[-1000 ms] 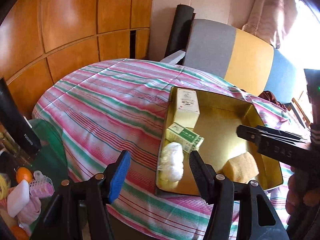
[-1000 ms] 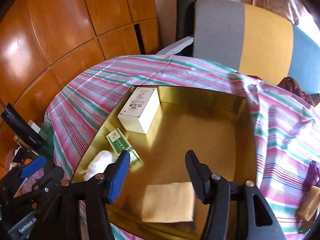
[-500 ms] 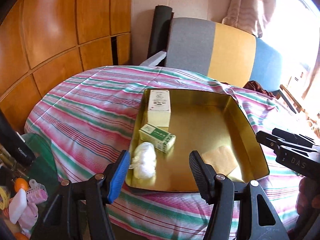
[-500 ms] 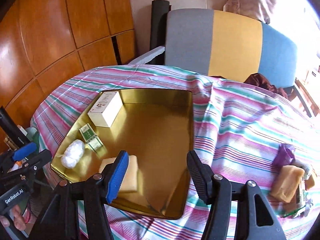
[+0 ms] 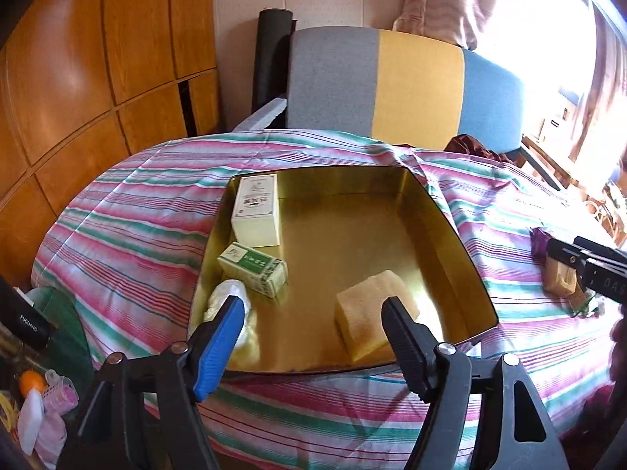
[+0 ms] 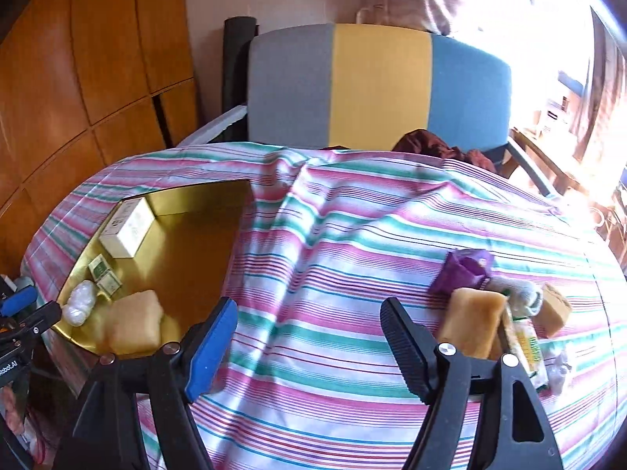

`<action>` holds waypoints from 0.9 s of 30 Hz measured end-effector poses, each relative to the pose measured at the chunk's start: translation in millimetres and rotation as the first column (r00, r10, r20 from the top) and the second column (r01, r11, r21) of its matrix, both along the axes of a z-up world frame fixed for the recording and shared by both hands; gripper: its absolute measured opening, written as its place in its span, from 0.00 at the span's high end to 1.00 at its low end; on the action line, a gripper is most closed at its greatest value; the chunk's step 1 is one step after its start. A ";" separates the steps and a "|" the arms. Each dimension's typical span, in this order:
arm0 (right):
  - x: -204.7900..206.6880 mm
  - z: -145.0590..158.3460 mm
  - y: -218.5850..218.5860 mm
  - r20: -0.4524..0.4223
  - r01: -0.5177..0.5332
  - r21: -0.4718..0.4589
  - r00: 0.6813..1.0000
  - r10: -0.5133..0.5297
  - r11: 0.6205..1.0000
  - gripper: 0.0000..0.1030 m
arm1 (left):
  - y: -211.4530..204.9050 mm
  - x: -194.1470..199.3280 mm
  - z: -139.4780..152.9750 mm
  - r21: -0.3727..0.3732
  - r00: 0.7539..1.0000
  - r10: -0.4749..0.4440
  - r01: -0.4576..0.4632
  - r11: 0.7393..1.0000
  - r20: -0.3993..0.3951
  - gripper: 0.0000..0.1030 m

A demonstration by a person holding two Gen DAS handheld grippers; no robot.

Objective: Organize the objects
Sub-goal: 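Move both tools from the tray back toward the remaining items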

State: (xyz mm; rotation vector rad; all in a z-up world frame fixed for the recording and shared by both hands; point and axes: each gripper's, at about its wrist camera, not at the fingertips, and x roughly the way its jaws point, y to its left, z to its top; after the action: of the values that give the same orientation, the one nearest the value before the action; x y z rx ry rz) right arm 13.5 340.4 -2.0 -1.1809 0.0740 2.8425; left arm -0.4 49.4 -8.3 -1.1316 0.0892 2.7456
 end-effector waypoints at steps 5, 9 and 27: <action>15.7 3.3 73.0 -0.008 0.172 -0.006 0.985 -0.172 0.985 0.25 | 21.2 -3.2 -1.6 -0.004 0.998 -0.054 0.054 0.999 0.014 0.28; 39.0 7.4 143.1 -0.028 0.364 -0.058 0.930 -0.366 0.930 0.24 | 48.1 -3.3 -1.9 -0.034 0.991 -0.133 0.134 0.990 0.014 0.23; 107.5 -36.3 273.7 0.127 0.689 -0.470 0.672 -0.730 0.552 0.21 | 210.9 -0.6 -17.9 -0.031 0.876 -0.472 0.477 0.878 0.104 0.16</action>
State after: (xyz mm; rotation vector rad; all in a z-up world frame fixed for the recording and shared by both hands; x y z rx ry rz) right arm 120.9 614.0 -38.3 -0.7878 1.0750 2.1442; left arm -1.0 260.3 -26.2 -1.0766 0.3811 2.2624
